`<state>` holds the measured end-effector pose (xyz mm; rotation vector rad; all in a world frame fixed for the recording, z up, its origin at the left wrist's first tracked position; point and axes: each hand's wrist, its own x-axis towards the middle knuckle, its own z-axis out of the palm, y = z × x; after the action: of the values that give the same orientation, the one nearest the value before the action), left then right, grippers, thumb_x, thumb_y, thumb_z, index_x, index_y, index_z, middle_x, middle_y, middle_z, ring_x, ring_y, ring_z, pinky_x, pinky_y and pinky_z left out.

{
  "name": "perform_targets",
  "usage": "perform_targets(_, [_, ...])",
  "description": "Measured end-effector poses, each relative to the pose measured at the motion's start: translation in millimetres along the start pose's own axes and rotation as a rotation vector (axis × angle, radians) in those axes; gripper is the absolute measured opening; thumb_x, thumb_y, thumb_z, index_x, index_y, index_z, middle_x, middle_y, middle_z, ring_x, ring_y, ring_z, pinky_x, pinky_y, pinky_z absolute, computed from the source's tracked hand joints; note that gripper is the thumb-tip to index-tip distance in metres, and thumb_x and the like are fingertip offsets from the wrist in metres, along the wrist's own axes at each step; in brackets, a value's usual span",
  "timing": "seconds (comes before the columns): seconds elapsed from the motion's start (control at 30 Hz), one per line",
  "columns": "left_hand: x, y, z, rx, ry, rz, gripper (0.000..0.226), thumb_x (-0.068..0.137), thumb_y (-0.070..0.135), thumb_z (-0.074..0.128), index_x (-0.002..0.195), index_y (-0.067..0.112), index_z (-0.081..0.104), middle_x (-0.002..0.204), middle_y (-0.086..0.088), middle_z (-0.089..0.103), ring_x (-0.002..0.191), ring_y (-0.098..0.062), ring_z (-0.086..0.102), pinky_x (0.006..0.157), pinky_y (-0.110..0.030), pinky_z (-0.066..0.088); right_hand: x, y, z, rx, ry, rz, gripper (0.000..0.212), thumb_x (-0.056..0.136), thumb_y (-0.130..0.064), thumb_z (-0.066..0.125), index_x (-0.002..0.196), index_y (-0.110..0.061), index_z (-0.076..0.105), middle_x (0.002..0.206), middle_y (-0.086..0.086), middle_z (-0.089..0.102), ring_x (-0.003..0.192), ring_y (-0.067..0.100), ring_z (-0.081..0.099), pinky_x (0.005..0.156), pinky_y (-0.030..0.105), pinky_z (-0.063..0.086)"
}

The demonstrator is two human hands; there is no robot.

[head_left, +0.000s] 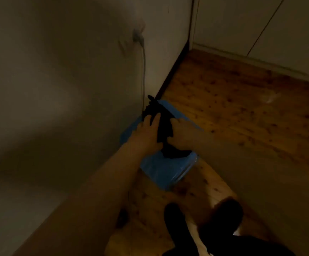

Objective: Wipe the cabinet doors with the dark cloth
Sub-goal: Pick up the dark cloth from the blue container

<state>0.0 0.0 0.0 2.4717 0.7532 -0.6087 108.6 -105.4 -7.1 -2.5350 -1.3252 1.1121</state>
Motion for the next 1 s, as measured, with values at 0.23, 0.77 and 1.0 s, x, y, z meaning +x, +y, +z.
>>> perform_targets(0.23, [63.5, -26.1, 63.6, -0.025, 0.087, -0.065, 0.089, 0.089, 0.038, 0.066, 0.153, 0.017, 0.010, 0.153, -0.019, 0.017, 0.126, -0.039, 0.039, 0.100, -0.050, 0.042, 52.5, 24.2, 57.3, 0.061, 0.091, 0.144, 0.070, 0.091, -0.030, 0.060, 0.146, -0.009, 0.022, 0.144, 0.016, 0.032, 0.131, 0.032, 0.034, 0.106, 0.042, 0.034])
perform_targets(0.77, [-76.1, 121.3, -309.9, -0.553, 0.187, 0.281, 0.025, 0.092, 0.028, 0.060, 0.079, 0.007, 0.056, 0.069, -0.011, 0.055, 0.059, -0.021, 0.054, 0.056, -0.031, 0.039, -114.7, -82.6, -320.8, 0.618, 0.430, 0.042, 0.025, 0.095, -0.036, 0.048, 0.097, -0.011, 0.049, 0.077, 0.001, 0.051, 0.062, 0.010, 0.048, 0.046, 0.023, 0.037])
perform_targets(1.0, [-185.7, 228.6, -527.1, -0.275, 0.240, 0.578, 0.073, 0.083, 0.024, 0.073, 0.144, 0.024, 0.032, 0.109, 0.006, 0.060, 0.089, -0.002, 0.064, 0.070, -0.015, 0.053, -292.4, -131.6, -540.9, 0.624, 0.699, -0.045, 0.034, 0.096, -0.029, 0.051, 0.109, 0.001, 0.060, 0.078, 0.015, 0.061, 0.052, 0.021, 0.054, 0.039, 0.023, 0.042])
